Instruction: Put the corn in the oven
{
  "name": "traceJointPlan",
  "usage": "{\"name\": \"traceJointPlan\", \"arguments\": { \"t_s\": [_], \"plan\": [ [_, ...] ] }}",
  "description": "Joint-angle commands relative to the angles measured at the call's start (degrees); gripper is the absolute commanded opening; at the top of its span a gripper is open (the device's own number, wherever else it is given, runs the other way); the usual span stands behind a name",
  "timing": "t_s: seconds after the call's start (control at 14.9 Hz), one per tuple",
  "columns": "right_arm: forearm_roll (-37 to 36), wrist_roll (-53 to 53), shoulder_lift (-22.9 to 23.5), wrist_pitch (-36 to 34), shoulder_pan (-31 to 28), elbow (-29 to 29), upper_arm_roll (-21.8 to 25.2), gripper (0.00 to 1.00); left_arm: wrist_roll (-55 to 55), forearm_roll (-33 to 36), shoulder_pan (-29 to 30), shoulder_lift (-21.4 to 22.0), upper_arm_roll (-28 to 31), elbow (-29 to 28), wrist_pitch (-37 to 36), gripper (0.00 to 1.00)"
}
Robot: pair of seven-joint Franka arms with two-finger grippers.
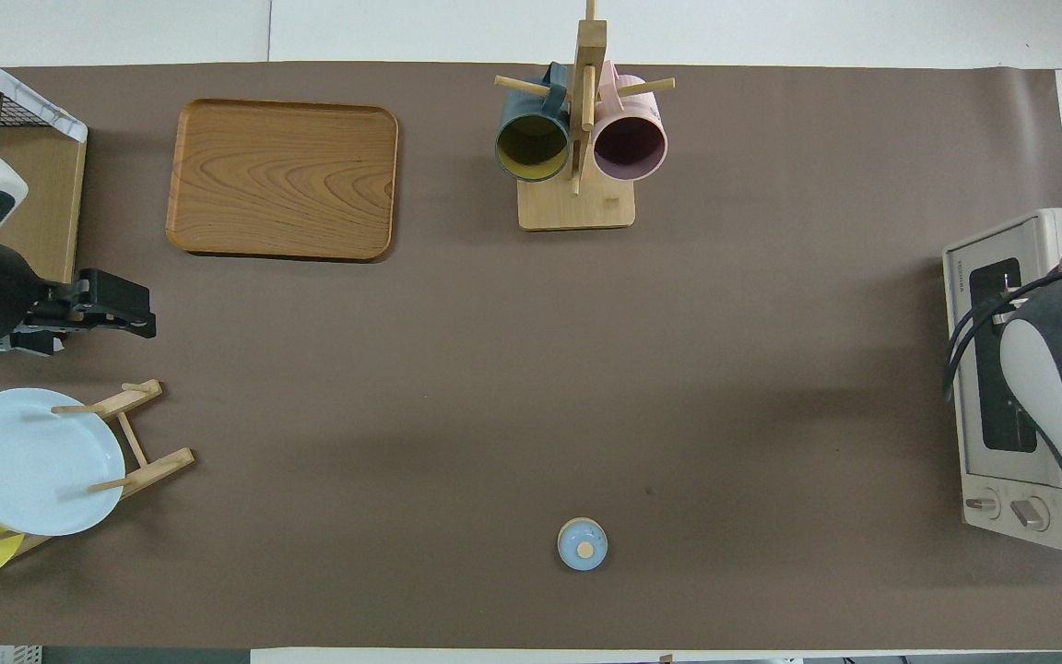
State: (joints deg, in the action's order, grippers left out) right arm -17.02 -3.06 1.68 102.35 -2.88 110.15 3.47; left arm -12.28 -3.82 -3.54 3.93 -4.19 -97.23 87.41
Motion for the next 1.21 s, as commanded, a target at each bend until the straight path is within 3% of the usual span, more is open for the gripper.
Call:
{"name": "traceJointPlan", "arguments": {
  "t_s": [0.0,0.34,0.74,0.87,0.94,1.01,1.07,1.14],
  "plan": [
    [1.11,-1.60,0.43,-4.86,-1.26,-0.97,0.13,0.00,0.41,0.21,0.73,1.69,-0.47,-1.91,1.27,1.00],
    [2.87,-2.57,-0.71,-12.34,-0.55,-8.01,-0.39,0.00,0.41,0.12,0.73,1.69,-0.47,-1.91,1.18,1.00],
    [14.89,-2.04,2.27,-21.74,-0.46,-21.71,-0.48,0.00,0.41,0.04,0.73,1.69,-0.47,-1.91,1.09,1.00],
    [18.86,-1.95,2.27,-21.58,-1.08,-22.34,-0.39,0.00,0.32,0.04,0.73,1.78,-0.47,-2.17,1.01,1.00],
    [18.87,-1.95,2.27,-21.14,-0.82,-21.91,-0.39,0.15,0.41,-0.05,0.73,1.78,-0.47,-2.18,0.92,1.00],
    [18.78,-1.87,2.10,-21.22,-0.56,-21.56,-0.39,0.22,0.41,-0.05,0.73,1.78,-0.47,-2.18,1.09,1.00],
    [18.87,-1.87,1.92,-21.31,-0.20,-21.55,-0.39,0.46,0.41,-0.05,0.73,1.78,-0.47,-2.18,1.09,1.00],
    [18.87,-1.78,1.66,-21.40,-0.11,-21.47,-0.39,0.96,0.41,-0.05,0.73,1.78,-0.47,-2.18,1.01,1.00]
  ]
}}
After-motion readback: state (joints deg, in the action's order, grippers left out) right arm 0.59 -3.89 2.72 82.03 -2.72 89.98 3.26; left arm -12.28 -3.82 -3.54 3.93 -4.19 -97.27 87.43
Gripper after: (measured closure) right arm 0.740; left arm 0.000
